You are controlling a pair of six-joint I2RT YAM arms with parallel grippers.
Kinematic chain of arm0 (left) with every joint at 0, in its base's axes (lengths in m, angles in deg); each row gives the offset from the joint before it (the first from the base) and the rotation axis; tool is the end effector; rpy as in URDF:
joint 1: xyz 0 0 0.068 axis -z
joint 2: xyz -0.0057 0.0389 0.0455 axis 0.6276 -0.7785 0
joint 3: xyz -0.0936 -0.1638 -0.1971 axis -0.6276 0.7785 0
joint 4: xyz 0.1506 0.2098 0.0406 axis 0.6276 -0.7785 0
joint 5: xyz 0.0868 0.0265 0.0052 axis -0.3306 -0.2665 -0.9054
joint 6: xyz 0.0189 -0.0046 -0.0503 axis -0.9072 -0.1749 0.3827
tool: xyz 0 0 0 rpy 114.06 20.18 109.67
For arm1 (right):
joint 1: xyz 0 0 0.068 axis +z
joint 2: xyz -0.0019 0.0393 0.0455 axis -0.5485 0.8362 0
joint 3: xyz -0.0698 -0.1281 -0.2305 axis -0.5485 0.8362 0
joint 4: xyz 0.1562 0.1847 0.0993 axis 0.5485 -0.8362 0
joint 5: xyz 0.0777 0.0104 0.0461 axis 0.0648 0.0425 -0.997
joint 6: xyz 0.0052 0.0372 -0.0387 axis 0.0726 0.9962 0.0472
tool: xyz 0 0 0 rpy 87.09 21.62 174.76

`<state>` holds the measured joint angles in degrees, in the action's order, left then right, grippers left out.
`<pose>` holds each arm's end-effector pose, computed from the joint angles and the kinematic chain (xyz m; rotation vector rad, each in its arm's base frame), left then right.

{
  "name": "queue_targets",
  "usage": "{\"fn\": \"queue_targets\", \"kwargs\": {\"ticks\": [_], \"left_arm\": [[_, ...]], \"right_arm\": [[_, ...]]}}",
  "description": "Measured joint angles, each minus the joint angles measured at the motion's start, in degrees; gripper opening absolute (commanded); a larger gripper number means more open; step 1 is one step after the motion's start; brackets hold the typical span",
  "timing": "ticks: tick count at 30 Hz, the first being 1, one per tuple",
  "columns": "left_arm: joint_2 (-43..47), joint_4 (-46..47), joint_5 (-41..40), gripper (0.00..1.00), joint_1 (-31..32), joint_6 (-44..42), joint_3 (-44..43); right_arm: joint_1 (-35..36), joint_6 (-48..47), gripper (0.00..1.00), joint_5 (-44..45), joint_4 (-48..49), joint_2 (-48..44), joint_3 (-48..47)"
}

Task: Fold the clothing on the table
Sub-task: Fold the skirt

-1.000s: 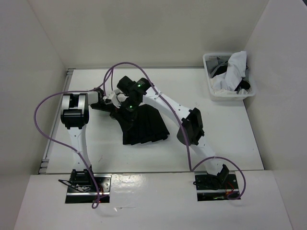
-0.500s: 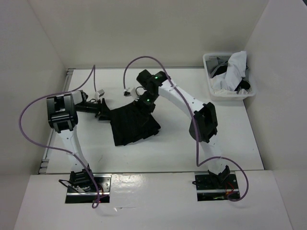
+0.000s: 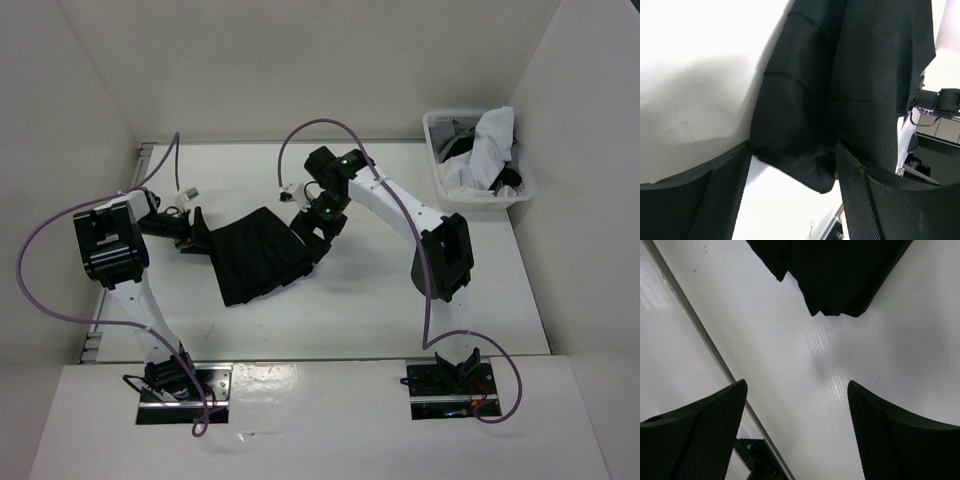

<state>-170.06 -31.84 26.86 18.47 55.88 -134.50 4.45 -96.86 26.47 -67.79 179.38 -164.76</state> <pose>0.3668 0.1063 0.1307 0.0456 2.5788 -1.2010 0.3209 0.2678 0.2792 -1.5710 2.4433 0.7006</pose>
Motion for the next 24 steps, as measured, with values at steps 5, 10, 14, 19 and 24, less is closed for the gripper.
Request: {"fn": "queue_targets", "kwargs": {"ticks": [5, 10, 14, 19, 24], "left_arm": [[0.7, -1.0, -1.3, 0.72, -3.1, -0.2, 1.3], [3.0, -1.4, -6.4, 0.72, -8.6, -0.8, 1.2], [5.7, -3.9, -8.8, 0.75, -12.5, -3.5, -1.9], [8.6, -10.6, -3.5, 0.75, -11.9, -9.0, -8.4], [10.0, -17.0, 2.0, 0.75, -3.6, -14.0, -9.6]], "right_arm": [[0.0, 0.0, 0.85, 1.4, 0.3, -1.1, 0.4], [-0.4, 0.0, 0.85, 1.7, 0.4, -1.6, 0.4], [-0.4, 0.0, 0.85, 1.8, 0.5, -1.6, 0.5], [-0.4, 0.0, 0.85, 1.9, 1.0, -1.6, 1.0], [-0.4, 0.0, 0.85, 1.9, 1.2, -1.6, 1.2]]}}
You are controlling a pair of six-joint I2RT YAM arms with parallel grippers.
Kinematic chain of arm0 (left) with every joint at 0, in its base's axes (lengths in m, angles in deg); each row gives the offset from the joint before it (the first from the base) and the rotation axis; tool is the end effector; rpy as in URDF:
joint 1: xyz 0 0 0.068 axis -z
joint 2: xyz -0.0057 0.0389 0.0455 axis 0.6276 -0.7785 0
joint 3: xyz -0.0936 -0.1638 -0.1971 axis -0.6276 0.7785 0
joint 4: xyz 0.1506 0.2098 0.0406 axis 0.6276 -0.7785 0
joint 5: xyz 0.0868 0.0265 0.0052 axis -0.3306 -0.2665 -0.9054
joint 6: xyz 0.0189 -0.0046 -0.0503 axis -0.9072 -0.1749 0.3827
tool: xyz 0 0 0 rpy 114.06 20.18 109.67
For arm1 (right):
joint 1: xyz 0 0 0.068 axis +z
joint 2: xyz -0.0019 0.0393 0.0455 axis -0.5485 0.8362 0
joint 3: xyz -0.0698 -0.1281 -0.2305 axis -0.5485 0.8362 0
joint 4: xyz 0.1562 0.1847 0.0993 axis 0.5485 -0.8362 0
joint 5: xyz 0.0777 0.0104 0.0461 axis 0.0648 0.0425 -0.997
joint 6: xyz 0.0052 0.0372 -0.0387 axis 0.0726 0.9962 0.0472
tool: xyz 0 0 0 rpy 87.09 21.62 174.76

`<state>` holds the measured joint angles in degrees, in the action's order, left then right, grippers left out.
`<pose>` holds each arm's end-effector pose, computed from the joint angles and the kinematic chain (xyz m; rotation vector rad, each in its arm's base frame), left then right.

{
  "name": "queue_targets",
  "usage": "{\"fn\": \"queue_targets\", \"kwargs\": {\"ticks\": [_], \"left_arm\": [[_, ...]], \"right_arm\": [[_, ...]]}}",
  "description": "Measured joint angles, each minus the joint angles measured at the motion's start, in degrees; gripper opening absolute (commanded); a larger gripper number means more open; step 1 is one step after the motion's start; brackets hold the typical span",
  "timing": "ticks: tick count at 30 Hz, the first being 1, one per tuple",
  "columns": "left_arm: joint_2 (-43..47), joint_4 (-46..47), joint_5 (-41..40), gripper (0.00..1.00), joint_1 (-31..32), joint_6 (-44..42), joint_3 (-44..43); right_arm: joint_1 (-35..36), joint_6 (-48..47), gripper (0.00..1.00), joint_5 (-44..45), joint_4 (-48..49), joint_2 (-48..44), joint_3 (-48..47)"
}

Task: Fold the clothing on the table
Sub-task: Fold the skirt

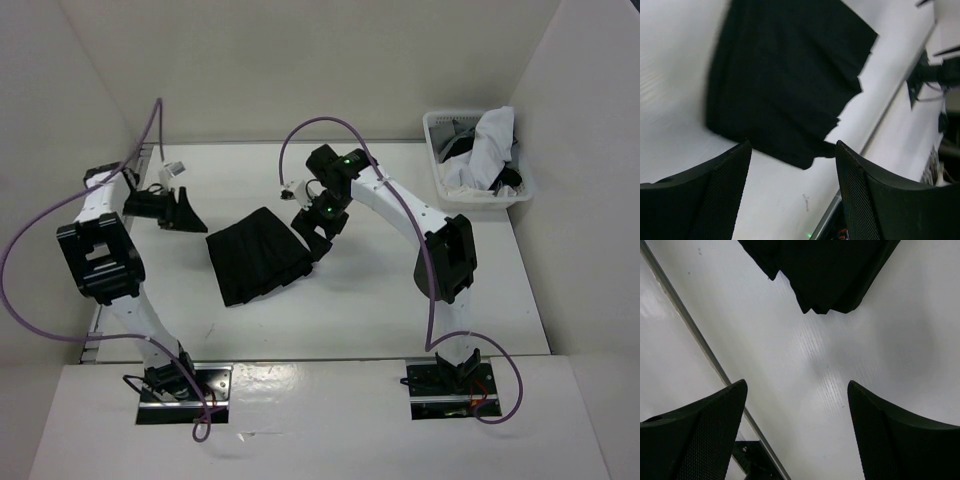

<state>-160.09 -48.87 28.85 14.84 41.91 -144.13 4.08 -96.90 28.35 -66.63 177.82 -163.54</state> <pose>0.3484 0.1237 0.2346 0.2896 2.4219 -1.0785 0.3203 0.2626 0.2842 -1.5555 2.4292 0.6497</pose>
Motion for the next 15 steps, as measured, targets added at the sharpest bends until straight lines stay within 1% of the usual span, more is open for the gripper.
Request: {"fn": "queue_targets", "kwargs": {"ticks": [4, 7, 11, 15], "left_arm": [[0.1, -1.9, 2.1, 0.75, 7.5, -2.6, 2.2], [0.1, -2.9, 2.7, 0.75, 11.0, -4.1, 5.0], [-0.4, -3.7, 3.0, 0.75, 13.9, -5.8, 8.1], [-3.1, -3.9, 3.0, 0.75, 14.4, -7.0, 10.9]], "right_arm": [[0.0, 0.0, 0.85, 0.0, 0.0, 0.1, 0.1], [0.0, 0.0, 0.85, 0.0, 0.0, 0.5, 0.1], [-0.2, 0.0, 0.85, 0.1, 0.1, 0.7, 0.3], [-0.7, 0.0, 0.85, 0.2, 0.2, 0.7, 0.8]]}}
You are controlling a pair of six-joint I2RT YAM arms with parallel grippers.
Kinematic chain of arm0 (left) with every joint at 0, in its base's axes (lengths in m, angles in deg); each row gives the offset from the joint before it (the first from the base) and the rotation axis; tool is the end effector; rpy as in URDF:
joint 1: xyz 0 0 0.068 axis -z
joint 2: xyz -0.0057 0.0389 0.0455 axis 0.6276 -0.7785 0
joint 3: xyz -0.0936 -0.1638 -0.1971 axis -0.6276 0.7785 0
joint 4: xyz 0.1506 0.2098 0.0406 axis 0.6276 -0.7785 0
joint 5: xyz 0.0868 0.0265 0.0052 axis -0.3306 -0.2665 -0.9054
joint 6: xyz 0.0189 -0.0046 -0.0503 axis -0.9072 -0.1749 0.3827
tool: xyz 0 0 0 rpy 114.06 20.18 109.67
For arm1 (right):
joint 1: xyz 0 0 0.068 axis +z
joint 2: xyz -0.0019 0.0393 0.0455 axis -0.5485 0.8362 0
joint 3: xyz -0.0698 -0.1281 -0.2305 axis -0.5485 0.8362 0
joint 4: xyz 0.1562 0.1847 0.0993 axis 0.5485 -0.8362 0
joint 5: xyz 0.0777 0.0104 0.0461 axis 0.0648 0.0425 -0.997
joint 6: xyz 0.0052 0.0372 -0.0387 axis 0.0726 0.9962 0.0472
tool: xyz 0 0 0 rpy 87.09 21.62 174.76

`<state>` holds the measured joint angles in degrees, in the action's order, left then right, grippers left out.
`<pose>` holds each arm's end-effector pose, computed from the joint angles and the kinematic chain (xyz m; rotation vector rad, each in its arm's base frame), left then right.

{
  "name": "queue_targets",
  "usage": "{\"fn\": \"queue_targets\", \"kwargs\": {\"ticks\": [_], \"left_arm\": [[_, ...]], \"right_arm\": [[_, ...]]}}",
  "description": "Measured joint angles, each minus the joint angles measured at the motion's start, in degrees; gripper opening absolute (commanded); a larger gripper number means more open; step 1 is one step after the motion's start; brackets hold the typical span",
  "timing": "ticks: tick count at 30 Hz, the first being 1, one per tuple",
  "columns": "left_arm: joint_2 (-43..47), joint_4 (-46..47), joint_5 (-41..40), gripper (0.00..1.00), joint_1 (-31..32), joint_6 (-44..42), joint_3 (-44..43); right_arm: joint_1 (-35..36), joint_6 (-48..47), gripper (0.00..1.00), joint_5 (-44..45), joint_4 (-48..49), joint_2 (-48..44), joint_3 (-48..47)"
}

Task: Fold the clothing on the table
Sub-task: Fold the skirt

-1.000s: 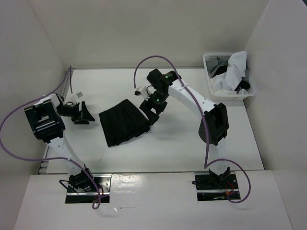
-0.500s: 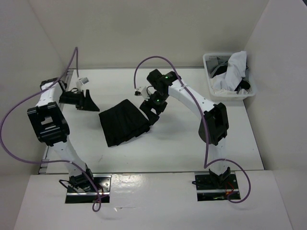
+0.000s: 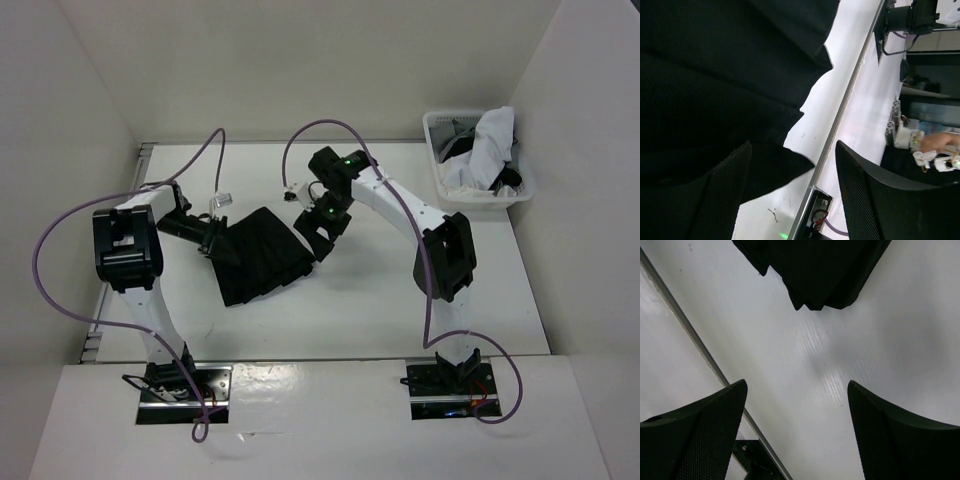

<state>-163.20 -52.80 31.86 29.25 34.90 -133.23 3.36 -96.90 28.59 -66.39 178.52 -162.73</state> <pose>0.3387 0.0270 0.1752 0.5609 2.5142 -1.4380 0.3248 0.2593 0.2755 -1.5446 2.4601 0.6429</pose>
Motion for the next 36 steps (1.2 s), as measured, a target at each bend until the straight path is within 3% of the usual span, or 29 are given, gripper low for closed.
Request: {"fn": "queue_targets", "kwargs": {"ticks": [13, 19, 24, 29, 36], "left_arm": [[-4.2, -0.2, -1.5, 0.72, 1.3, 0.0, 3.3], [-0.8, 0.2, -4.7, 0.75, 1.3, 5.0, -8.7], [12.0, 2.6, -5.6, 0.83, -1.1, 10.7, -17.9], [28.4, 11.4, -7.2, 0.99, -10.2, 19.7, -7.5], [45.2, 21.4, -19.9, 0.99, -19.5, 31.5, 11.1]], "right_arm": [[-1.6, -0.6, 0.85, -0.3, 0.6, 2.1, 1.8], [-1.6, -1.3, 0.85, -3.0, -0.9, 3.3, -4.3], [-1.4, -1.7, 0.85, -7.7, -1.0, 3.5, -9.5], [0.9, -2.2, 0.85, -15.8, -1.7, 7.4, -13.9], [5.2, -1.7, 0.85, -25.7, -2.3, 24.2, -30.4]]}}
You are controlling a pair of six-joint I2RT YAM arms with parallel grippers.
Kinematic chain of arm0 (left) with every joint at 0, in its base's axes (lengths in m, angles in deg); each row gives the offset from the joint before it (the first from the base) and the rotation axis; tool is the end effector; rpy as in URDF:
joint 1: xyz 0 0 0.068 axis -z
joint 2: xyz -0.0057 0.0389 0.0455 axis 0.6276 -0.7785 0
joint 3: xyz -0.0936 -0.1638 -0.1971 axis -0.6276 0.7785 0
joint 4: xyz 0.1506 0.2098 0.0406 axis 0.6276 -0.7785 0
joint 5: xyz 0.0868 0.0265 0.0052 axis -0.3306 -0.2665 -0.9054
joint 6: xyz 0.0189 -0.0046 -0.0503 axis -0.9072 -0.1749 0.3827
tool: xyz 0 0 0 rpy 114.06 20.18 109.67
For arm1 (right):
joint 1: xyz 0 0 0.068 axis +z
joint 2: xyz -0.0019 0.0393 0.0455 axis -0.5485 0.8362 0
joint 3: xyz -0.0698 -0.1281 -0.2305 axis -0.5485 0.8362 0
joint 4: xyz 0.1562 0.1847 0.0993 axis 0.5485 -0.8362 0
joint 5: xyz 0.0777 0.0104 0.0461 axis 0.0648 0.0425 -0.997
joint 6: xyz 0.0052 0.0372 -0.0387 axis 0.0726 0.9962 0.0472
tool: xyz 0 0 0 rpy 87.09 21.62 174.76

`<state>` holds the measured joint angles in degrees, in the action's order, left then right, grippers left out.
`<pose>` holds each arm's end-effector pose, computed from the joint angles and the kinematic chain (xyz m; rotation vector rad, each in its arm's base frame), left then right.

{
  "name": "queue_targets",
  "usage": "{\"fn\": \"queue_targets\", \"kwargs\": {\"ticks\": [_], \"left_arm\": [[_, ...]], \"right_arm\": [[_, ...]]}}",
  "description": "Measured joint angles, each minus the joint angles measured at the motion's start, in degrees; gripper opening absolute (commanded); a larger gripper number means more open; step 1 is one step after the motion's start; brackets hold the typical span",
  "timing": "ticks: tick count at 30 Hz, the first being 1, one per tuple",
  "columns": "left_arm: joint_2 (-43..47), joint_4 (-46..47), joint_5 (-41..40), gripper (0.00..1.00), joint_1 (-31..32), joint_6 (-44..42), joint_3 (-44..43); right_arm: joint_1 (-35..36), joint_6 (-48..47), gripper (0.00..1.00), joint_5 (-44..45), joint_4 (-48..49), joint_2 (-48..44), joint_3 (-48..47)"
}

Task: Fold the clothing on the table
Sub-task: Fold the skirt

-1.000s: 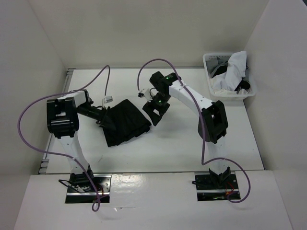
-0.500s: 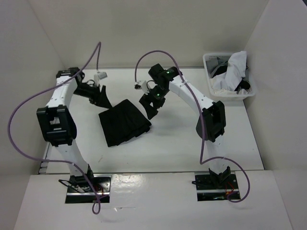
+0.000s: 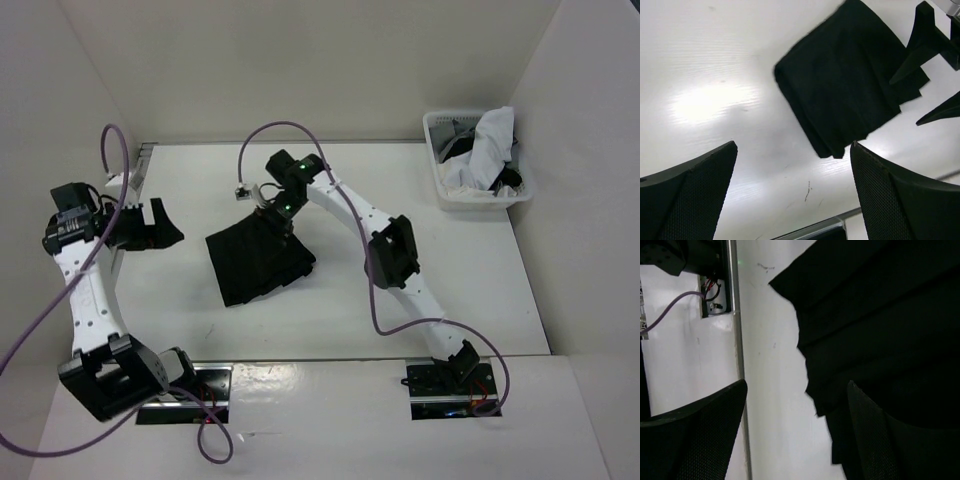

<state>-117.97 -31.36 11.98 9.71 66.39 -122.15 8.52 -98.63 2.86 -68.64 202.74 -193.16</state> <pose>0.2167 0.0961 0.3388 -0.0543 2.2856 -0.4420 0.3548 0.3533 0.2424 -1.6669 2.1308 1.2877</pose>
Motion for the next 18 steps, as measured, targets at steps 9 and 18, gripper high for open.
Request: {"fn": "queue_targets", "kwargs": {"ticks": [9, 18], "left_arm": [[9.8, 4.6, -7.2, 0.99, -5.6, 3.0, 5.7], [5.9, 4.9, -6.6, 0.99, -12.2, 2.4, 7.2]], "right_arm": [[2.6, 3.7, 0.88, -5.3, 0.0, 12.4, -24.3], [2.4, 5.3, 0.88, -12.5, 0.1, 23.3, -27.3]]}}
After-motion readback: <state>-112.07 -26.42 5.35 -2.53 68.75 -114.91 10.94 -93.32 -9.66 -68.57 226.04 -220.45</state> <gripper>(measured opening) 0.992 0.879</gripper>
